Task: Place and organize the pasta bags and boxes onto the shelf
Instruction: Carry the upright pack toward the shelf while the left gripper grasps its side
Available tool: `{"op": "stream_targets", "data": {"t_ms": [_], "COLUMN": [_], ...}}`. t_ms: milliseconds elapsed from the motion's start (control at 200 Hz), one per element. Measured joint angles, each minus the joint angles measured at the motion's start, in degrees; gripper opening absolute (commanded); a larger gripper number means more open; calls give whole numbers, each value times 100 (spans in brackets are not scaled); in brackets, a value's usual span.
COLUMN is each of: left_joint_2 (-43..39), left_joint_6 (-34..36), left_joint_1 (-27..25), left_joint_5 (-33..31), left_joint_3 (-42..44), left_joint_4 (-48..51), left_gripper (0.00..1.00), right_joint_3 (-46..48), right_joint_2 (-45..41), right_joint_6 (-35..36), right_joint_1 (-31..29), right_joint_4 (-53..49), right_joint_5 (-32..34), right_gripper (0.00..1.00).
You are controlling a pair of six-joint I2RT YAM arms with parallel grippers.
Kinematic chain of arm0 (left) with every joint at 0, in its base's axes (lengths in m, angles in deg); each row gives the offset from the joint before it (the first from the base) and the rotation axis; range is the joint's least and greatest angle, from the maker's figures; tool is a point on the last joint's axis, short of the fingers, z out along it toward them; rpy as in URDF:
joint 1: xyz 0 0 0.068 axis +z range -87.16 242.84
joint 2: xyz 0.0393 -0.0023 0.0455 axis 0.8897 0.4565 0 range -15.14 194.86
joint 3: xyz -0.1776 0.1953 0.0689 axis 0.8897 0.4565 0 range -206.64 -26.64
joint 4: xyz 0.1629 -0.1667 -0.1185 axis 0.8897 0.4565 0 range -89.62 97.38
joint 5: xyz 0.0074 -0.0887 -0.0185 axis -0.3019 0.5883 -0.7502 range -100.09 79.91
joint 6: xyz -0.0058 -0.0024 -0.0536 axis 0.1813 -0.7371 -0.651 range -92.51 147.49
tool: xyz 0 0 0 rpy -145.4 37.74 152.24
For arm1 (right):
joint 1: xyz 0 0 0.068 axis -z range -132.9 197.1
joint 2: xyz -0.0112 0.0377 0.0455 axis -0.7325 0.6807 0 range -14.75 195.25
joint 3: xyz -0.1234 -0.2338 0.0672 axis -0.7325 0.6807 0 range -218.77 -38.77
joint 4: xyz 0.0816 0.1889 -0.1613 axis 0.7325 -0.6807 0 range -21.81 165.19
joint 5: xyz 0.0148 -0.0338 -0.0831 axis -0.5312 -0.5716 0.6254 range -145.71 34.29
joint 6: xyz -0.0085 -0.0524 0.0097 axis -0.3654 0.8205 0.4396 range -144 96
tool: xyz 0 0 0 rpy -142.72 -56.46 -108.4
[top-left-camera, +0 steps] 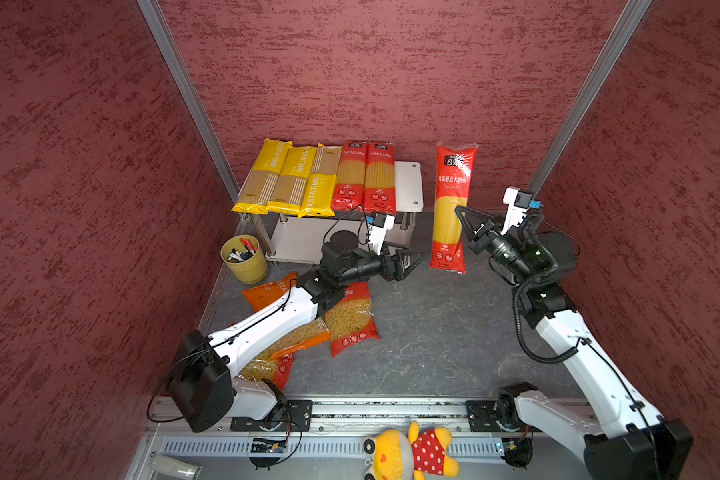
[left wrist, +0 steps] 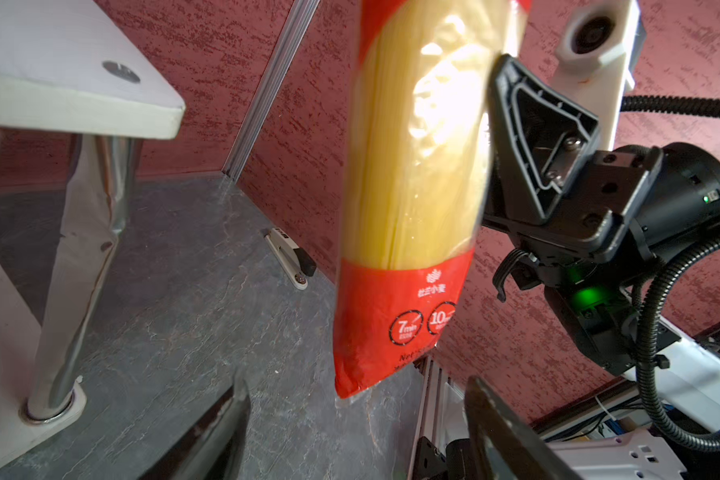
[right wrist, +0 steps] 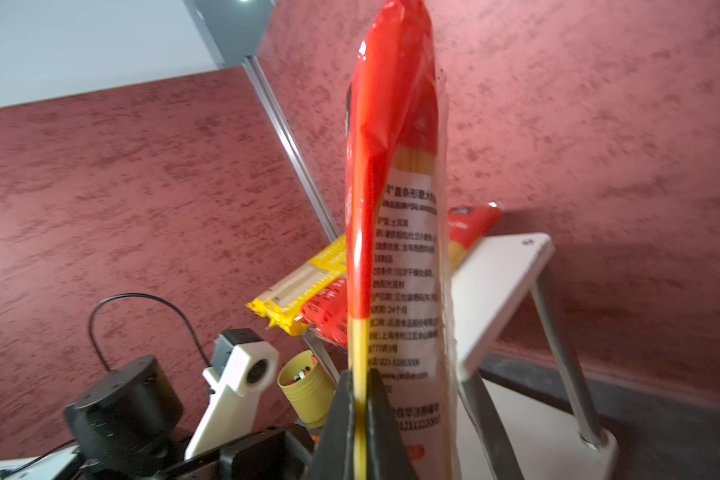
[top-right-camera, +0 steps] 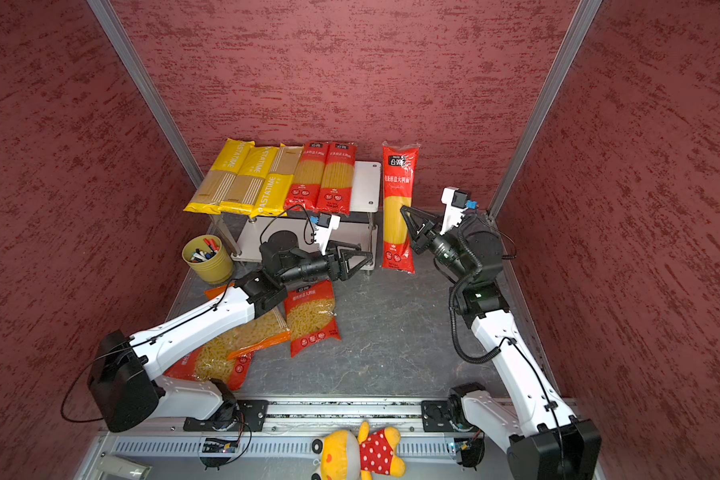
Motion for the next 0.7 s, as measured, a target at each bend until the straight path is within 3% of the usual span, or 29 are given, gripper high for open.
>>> {"op": "stream_targets", "data": {"t_ms": [135,336,701], "left_joint_2": [85,334,544], "left_joint_6": [-203,-385,-780], "left_joint_1": [144,376,619], "left_joint_5": [437,970,1893], "left_joint_3": [-170,-199,-221], "left_joint_4": [-254,-645,-1517], "left_gripper": [80,77,71], "right_joint_3": [-4,-17,-17], "right_joint_2": [175,496,684], "right_joint_6": [-214,-264,-562], "right_joint_1": [-328,-743,-887], "right_joint_4": [621,756,1338], "right_joint_5": [-264,-503,-857], "right_gripper": [0,0,0]}}
